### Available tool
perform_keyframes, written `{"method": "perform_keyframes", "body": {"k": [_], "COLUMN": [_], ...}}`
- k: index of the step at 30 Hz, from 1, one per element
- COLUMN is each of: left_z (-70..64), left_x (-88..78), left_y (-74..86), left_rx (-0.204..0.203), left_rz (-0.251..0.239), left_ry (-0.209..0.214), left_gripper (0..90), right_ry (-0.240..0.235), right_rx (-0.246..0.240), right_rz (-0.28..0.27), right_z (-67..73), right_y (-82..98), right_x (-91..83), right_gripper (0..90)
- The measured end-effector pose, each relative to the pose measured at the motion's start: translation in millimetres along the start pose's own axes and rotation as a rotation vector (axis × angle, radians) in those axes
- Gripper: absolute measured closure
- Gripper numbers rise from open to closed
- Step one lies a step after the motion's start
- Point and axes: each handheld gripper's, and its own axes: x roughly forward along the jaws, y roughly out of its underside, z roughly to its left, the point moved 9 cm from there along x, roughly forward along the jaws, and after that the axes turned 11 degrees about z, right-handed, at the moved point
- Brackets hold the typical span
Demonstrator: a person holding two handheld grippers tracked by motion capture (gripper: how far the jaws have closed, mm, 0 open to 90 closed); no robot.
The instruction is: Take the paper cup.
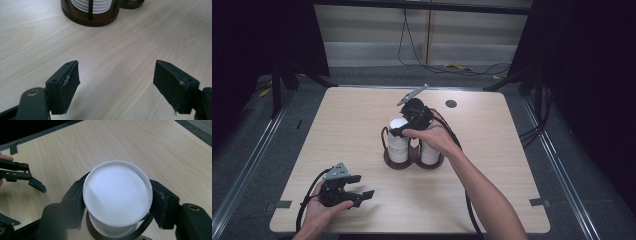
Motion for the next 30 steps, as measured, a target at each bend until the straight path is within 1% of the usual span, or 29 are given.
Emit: {"method": "perform_keyframes", "body": {"k": [2,4,5,10,11,12,14,15,16,17,18,20,21,24,26,27,29,30], "left_z": [1.4,1.7,1.9,1.2,1.2,1.9,2.7,2.9,3.2,3.4,3.8,3.1,3.1,1.7,-0.4,-1.9,-3.6,-4.5], "left_x": [0.2,0.4,0.4,0.7,1.0,1.0,1.8,2.0,1.8,1.6,1.4,2.0,2.0,1.6,0.9,0.9,0.5,0.8], "left_y": [0.1,-0.1,-0.1,-0.5,-0.6,-0.4,0.7,0.8,0.4,-0.5,-0.9,-0.8,-0.7,-2.3,-3.1,-3.4,-4.4,-4.1], "left_rx": [0.0,-0.002,0.001,0.015,0.01,0.016,0.011,0.017,0.027,0.032,0.031,0.03,0.031,0.032,0.031,0.024,0.037,0.038], "left_rz": [-0.001,-0.001,-0.003,-0.006,-0.006,-0.001,0.013,0.015,0.015,0.006,0.003,0.009,0.011,-0.003,-0.009,-0.007,-0.007,0.0], "left_ry": [-0.011,-0.009,-0.015,-0.017,-0.019,-0.029,-0.035,-0.036,-0.047,-0.054,-0.063,-0.048,-0.05,-0.04,-0.023,-0.009,-0.003,0.002], "left_gripper": [20.8,20.8,20.8,20.9,21.3,22.0,22.9,24.1,26.1,26.8,26.8,27.0,27.2,27.4,28.4,28.7,28.6,28.6], "right_ry": [0.001,0.005,0.003,0.004,0.004,0.006,0.007,0.01,0.012,0.014,0.015,0.018,0.018,0.019,0.014,0.013,0.008,0.006], "right_rx": [-0.003,-0.003,-0.003,0.005,0.01,0.009,0.005,0.005,-0.001,0.005,0.0,0.003,0.004,0.003,0.004,0.013,0.017,0.017], "right_rz": [-0.006,-0.009,-0.019,-0.029,-0.033,-0.034,-0.035,-0.037,-0.037,-0.043,-0.047,-0.055,-0.053,-0.067,-0.078,-0.084,-0.091,-0.094], "right_z": [-0.2,-0.1,-0.3,-0.3,-0.2,-0.4,-0.5,-0.5,-0.4,0.2,0.4,0.4,0.6,0.8,1.1,1.0,0.5,0.3], "right_y": [-0.2,-0.6,-1.5,-2.2,-2.5,-2.8,-3.8,-4.9,-5.9,-7.6,-8.7,-10.8,-10.9,-12.5,-12.9,-13.3,-13.2,-13.3], "right_x": [-0.8,-2.9,-3.9,-8.5,-9.4,-10.5,-12.1,-13.1,-14.3,-15.8,-17.3,-19.9,-21.2,-25.4,-29.0,-30.3,-32.3,-33.1], "right_gripper": [37.4,37.5,37.6,37.8,37.9,37.9,37.9,37.9,37.9,37.9,37.9,37.9,37.9,37.9,37.9,38.0,38.0,38.0]}}
